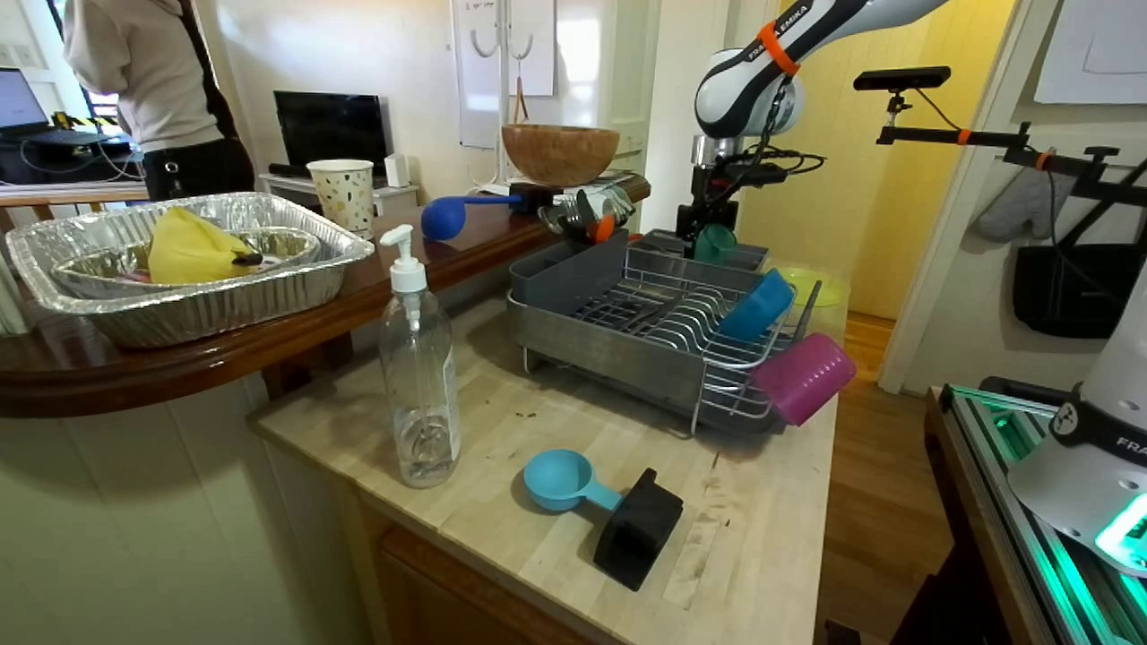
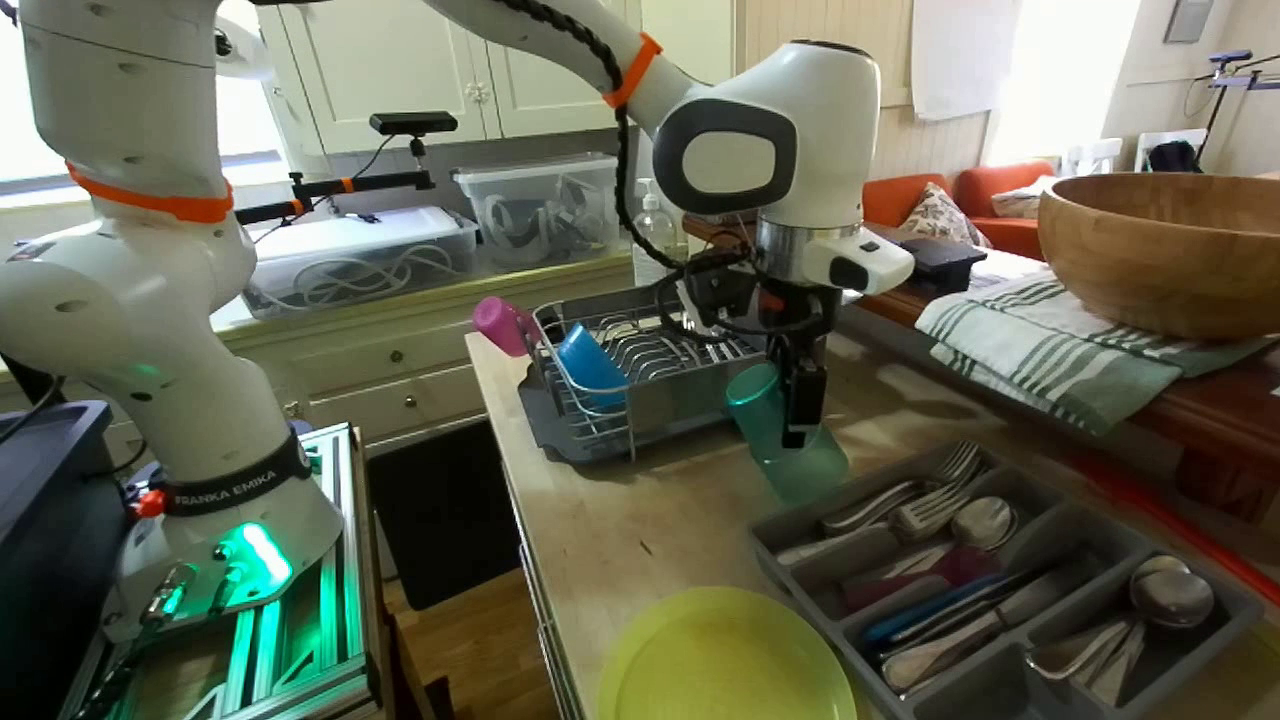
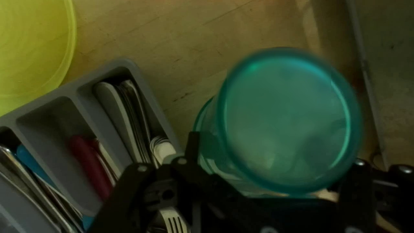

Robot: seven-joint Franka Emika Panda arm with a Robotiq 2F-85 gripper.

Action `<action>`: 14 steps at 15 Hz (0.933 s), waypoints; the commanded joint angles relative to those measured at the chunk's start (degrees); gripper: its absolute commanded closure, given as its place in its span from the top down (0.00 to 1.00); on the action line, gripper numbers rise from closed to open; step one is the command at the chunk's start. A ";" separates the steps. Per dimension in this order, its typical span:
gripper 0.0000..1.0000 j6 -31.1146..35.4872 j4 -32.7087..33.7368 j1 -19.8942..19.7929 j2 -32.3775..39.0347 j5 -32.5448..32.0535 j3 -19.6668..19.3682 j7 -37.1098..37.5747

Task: Place the green cup between the drying rack and the cutlery rack and place it right side up

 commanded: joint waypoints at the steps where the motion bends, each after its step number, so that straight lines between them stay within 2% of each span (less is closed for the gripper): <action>1: 0.56 8.46 -7.49 -0.21 -4.38 1.51 0.41 -1.71; 7: 0.56 18.02 -13.98 -0.43 -6.58 5.23 2.01 -5.33; 14: 0.56 16.79 -16.68 -0.88 -8.70 9.62 2.48 -11.20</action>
